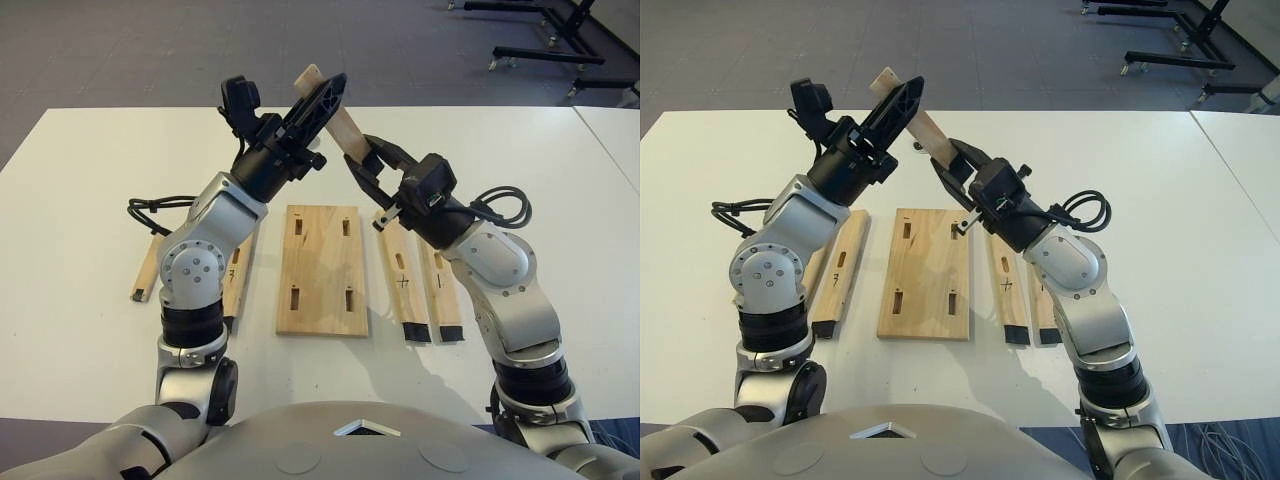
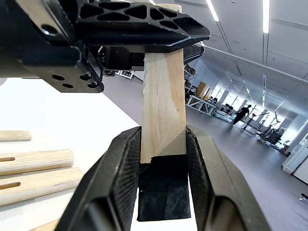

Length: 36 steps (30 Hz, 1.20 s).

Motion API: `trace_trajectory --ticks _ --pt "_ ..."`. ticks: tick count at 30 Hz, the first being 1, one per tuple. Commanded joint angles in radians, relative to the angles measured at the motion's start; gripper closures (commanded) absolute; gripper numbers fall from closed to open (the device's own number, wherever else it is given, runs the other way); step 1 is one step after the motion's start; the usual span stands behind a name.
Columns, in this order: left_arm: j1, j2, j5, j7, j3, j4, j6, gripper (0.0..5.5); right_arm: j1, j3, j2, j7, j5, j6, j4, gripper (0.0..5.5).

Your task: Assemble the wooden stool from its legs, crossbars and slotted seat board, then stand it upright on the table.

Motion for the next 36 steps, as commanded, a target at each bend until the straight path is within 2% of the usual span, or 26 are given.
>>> trace_trajectory --ticks 1,2,8,11,14,18,20,26,36 --pt "-0.011 -0.004 0.000 -0.006 -0.005 0.006 -0.001 5.11 -0.008 -0.038 0.020 -0.042 0.004 0.051 0.009 3.48" --pt "-0.011 -0.005 0.000 -0.005 -0.004 0.006 -0.001 5.11 -0.007 -0.040 0.022 -0.038 0.010 0.055 0.004 3.46" --pt "-0.009 -0.009 0.010 0.000 -0.001 0.007 -0.007 5.11 -0.002 -0.070 0.017 -0.023 0.043 0.077 -0.021 2.45" --pt "-0.011 0.006 0.049 0.002 0.004 0.011 -0.027 5.11 0.078 -0.083 -0.052 0.068 0.115 0.134 -0.053 1.97" --pt "-0.019 0.049 0.096 0.001 0.045 0.020 -0.056 5.11 0.162 -0.182 -0.097 0.123 0.214 0.171 -0.055 1.60" --pt "-0.012 0.109 0.143 0.016 0.102 0.005 -0.078 5.11 0.146 -0.350 -0.091 0.114 0.392 0.227 -0.057 1.60" --pt "-0.003 0.137 0.178 0.021 0.110 -0.002 -0.086 5.11 0.137 -0.379 -0.093 0.100 0.435 0.247 -0.063 1.60" --pt "0.181 0.263 0.397 0.037 0.092 -0.168 -0.130 5.11 0.137 -0.349 -0.070 -0.011 0.392 0.248 -0.098 1.60" --pt "0.515 0.285 0.570 -0.006 0.158 -0.218 -0.308 5.11 0.210 -0.298 -0.026 -0.148 0.360 0.280 -0.188 1.60"
